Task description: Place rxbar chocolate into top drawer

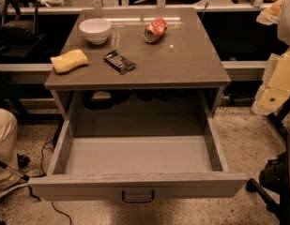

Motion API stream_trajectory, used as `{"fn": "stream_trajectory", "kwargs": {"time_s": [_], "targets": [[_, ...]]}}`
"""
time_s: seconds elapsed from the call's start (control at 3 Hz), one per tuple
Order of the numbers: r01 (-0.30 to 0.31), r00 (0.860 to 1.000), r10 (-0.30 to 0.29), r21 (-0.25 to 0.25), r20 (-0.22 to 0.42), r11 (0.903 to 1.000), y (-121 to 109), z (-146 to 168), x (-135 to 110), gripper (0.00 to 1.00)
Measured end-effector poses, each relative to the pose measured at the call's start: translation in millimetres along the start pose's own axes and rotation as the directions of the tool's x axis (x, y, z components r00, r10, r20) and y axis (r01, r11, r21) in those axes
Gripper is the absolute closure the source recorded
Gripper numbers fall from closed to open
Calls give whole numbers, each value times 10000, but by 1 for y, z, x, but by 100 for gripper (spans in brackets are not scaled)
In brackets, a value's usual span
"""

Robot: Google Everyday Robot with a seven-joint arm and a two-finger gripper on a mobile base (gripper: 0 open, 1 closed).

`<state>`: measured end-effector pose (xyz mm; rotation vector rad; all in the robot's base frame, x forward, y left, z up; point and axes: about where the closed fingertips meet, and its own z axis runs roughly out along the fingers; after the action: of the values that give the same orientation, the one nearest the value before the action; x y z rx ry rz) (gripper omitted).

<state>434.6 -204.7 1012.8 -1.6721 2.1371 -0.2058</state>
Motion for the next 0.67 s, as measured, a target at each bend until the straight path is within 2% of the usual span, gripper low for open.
{"fn": "stream_trajectory", "kwargs": {"time_s": [0.33,0.67], "targets": [[0,10000,0,0,0,10000,0,0,0,0],[-379,9980,359,372,527,9986,-16,9,-11,0]]}}
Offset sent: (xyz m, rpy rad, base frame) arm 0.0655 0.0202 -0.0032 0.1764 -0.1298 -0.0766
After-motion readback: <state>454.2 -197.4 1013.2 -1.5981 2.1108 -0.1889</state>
